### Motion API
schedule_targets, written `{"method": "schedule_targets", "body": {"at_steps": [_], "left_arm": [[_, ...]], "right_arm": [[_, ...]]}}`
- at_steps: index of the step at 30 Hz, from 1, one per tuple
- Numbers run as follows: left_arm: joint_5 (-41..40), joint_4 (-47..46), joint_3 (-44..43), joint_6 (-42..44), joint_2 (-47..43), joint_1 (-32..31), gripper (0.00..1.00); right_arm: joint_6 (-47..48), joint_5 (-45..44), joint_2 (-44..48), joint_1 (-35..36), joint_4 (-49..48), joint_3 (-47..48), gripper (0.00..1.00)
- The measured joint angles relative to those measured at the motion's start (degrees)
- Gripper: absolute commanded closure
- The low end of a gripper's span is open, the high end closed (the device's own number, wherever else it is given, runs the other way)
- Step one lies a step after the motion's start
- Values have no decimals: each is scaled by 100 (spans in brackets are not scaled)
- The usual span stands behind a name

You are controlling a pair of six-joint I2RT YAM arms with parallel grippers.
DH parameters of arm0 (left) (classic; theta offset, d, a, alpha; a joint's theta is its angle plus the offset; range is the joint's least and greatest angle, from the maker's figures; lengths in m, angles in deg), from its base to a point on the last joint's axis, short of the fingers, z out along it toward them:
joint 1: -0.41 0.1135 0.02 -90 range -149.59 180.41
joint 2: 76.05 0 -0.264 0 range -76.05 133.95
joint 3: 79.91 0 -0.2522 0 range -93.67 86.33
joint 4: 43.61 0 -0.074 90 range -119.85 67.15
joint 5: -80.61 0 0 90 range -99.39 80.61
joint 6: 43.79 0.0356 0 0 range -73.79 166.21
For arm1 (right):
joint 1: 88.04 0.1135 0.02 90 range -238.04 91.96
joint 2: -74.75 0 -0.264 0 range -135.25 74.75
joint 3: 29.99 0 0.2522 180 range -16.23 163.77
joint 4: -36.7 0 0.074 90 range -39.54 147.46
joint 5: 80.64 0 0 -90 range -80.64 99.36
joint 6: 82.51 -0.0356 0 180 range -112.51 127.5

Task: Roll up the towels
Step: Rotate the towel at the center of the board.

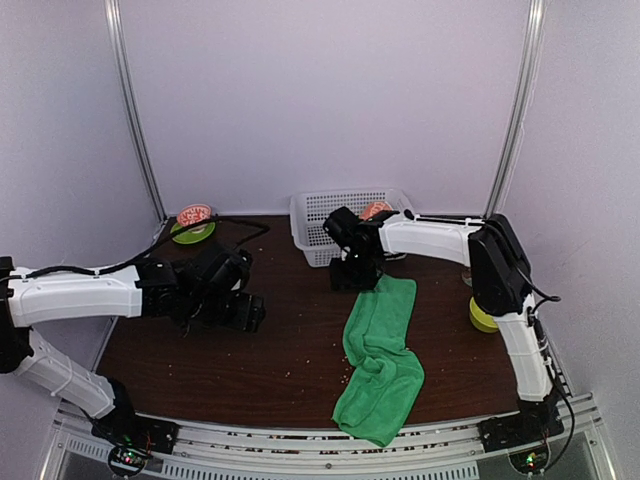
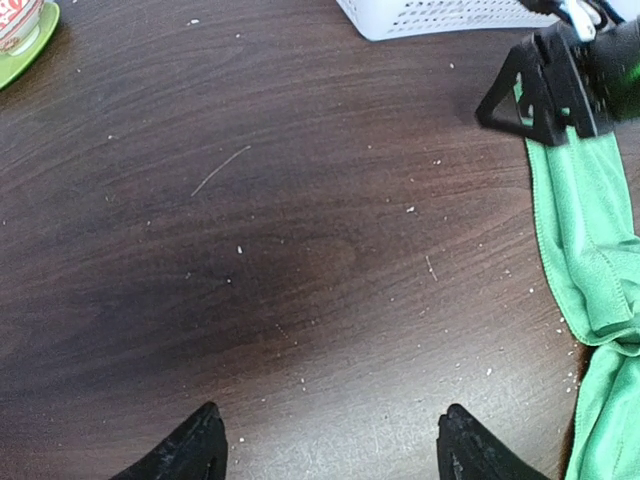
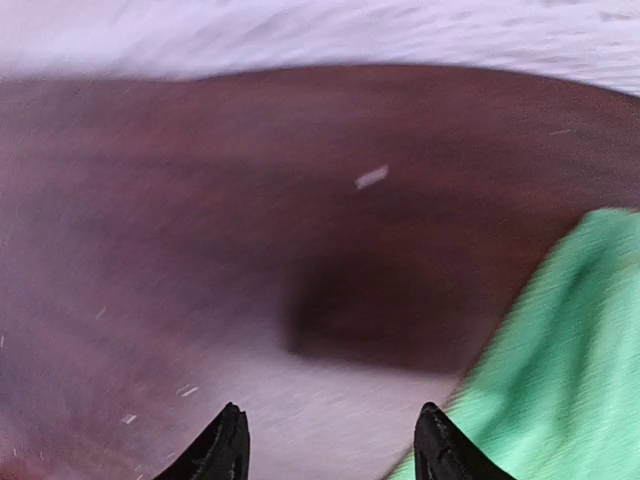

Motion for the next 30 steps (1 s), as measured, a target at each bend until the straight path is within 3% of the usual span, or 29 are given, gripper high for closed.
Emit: {"method": "schedule_targets", "body": {"at_steps": [6,10,14,18,30], "left_arm": [[0,15,122,-146,-149,0,26],[-31,61,179,-212,-326,0,26],[-74,120,223,-256,-426,0,26],[-70,129,227,-289,-398,4,27],[13,138,535,-466,-466,9,27]], "right_arm": [[90,168,-92,772,219,9,43],[46,20,229,990,122,-577,42],[-35,-424,1248,916,-13,-1486,41],[-72,-944,1832,782,-92,-1558,38],[-562,-914,1213,297,-398,-2345,39]]}}
